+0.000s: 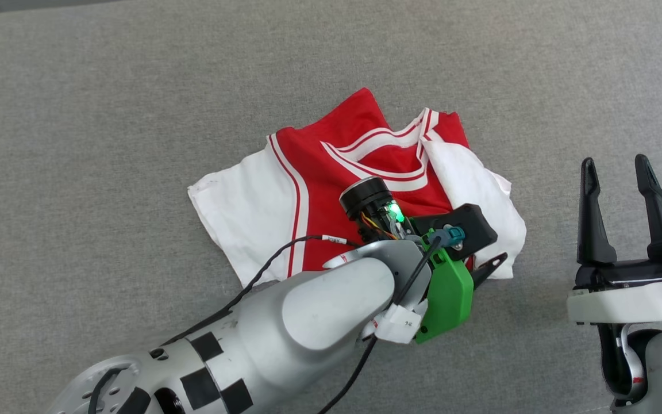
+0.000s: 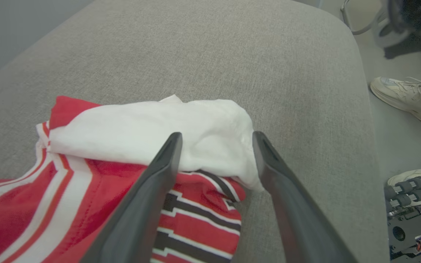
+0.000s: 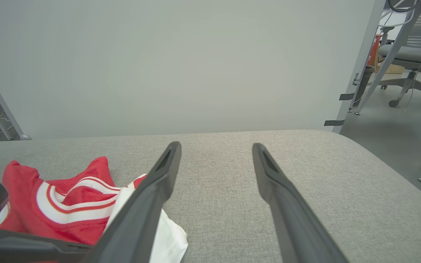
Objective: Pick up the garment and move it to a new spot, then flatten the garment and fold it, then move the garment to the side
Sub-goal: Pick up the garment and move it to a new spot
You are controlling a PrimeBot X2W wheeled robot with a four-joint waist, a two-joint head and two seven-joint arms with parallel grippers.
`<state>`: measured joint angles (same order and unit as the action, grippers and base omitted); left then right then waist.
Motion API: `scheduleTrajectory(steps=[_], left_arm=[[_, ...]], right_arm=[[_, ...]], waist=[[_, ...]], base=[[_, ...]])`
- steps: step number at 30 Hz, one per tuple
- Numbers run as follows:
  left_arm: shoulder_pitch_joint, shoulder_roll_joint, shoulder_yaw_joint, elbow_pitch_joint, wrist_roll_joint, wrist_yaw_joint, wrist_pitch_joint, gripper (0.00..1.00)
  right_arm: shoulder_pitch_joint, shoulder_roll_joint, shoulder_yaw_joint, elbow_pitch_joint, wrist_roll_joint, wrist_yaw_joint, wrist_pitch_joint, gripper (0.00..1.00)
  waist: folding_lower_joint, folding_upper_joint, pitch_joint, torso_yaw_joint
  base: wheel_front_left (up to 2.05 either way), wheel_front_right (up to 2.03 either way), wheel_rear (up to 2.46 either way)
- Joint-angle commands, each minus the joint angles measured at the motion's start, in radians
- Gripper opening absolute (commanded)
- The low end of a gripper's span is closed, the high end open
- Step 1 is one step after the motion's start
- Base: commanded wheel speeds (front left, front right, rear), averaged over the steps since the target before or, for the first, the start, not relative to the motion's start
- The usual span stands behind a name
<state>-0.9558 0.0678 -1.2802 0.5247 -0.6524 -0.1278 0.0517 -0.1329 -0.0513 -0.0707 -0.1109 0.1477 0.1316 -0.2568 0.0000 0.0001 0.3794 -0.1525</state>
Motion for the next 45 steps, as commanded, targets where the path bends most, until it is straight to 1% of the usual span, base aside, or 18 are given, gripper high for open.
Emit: scheduleTrajectory(steps=[1,4,8,10,14,20,21,25,29,31,34,35,36,39,45], left_arm=[[0.008,-0.006,0.004,0.005,0.000,-0.003,-0.036,1.00],[0.025,-0.009,0.028,0.000,-0.010,0.008,-0.116,1.00],[0.050,0.014,0.065,-0.022,-0.009,0.055,-0.193,1.00],[0.068,0.044,0.097,-0.044,-0.010,0.095,-0.237,1.00],[0.111,0.116,0.168,-0.097,-0.007,0.178,-0.289,1.00],[0.223,0.236,0.301,-0.202,0.007,0.289,-0.312,1.00],[0.249,0.253,0.339,-0.232,0.014,0.310,-0.313,1.00],[0.368,0.312,0.469,-0.324,0.052,0.368,-0.313,1.00],[0.502,0.344,0.595,-0.385,0.089,0.404,-0.313,1.00],[0.566,0.346,0.661,-0.414,0.110,0.414,-0.313,1.00],[0.657,0.340,0.744,-0.442,0.145,0.414,-0.313,1.00],[0.714,0.327,0.793,-0.455,0.170,0.407,-0.313,1.00],[0.743,0.319,0.817,-0.460,0.185,0.400,-0.313,1.00],[0.807,0.292,0.875,-0.476,0.223,0.370,-0.313,1.00],[0.912,0.228,0.980,-0.488,0.293,0.296,-0.313,1.00]], right_arm=[[0.017,0.001,-0.001,0.006,-0.007,-0.001,-0.005,1.00],[0.040,0.001,-0.002,0.010,-0.013,-0.001,-0.005,1.00],[0.067,0.001,-0.004,0.010,-0.020,-0.001,-0.005,1.00],[0.080,0.001,-0.003,0.011,-0.025,-0.001,-0.005,1.00],[0.104,0.001,0.003,0.014,-0.028,-0.001,-0.005,1.00],[0.130,0.001,0.011,0.009,-0.019,-0.001,-0.005,1.00],[0.133,0.001,0.014,0.009,-0.017,-0.001,-0.005,1.00],[0.141,0.001,0.019,0.008,-0.015,-0.001,-0.005,1.00],[0.147,0.001,0.028,0.016,-0.013,-0.001,-0.005,1.00],[0.150,0.001,0.033,0.023,-0.011,-0.001,-0.005,1.00],[0.156,0.001,0.043,0.037,-0.006,-0.001,-0.005,1.00],[0.163,0.001,0.047,0.045,-0.002,-0.001,-0.005,1.00],[0.167,0.001,0.049,0.049,0.001,-0.001,-0.005,1.00],[0.177,0.001,0.054,0.058,0.008,-0.001,-0.005,1.00],[0.199,0.001,0.059,0.081,0.017,-0.001,-0.005,1.00]], waist=[[0.0000,-0.0001,-0.067,0.047],[0.0000,-0.0001,-0.116,0.072],[0.0000,-0.0001,-0.165,0.101],[0.0000,-0.0001,-0.189,0.116],[0.0000,-0.0001,-0.223,0.142],[0.0000,-0.0001,-0.257,0.172],[0.0000,-0.0001,-0.262,0.176],[0.0000,-0.0001,-0.278,0.186],[0.0000,-0.0001,-0.289,0.192],[0.0000,-0.0001,-0.293,0.194],[0.0000,-0.0001,-0.305,0.195],[0.0000,-0.0001,-0.314,0.196],[0.0000,-0.0001,-0.318,0.197],[0.0000,-0.0001,-0.328,0.196],[0.0000,-0.0001,-0.349,0.189]], base=[[0.00,0.00,0.00],[0.00,0.00,0.00],[0.00,0.00,0.00],[0.00,0.00,0.00],[0.00,0.00,0.00],[0.00,0.00,0.00],[0.00,0.00,0.00],[0.00,0.00,0.00],[0.00,0.00,0.00],[0.00,0.00,0.00],[0.00,0.00,0.00],[0.00,0.00,0.00],[0.00,0.00,0.00],[0.00,0.00,0.00],[0.00,0.00,0.00]])
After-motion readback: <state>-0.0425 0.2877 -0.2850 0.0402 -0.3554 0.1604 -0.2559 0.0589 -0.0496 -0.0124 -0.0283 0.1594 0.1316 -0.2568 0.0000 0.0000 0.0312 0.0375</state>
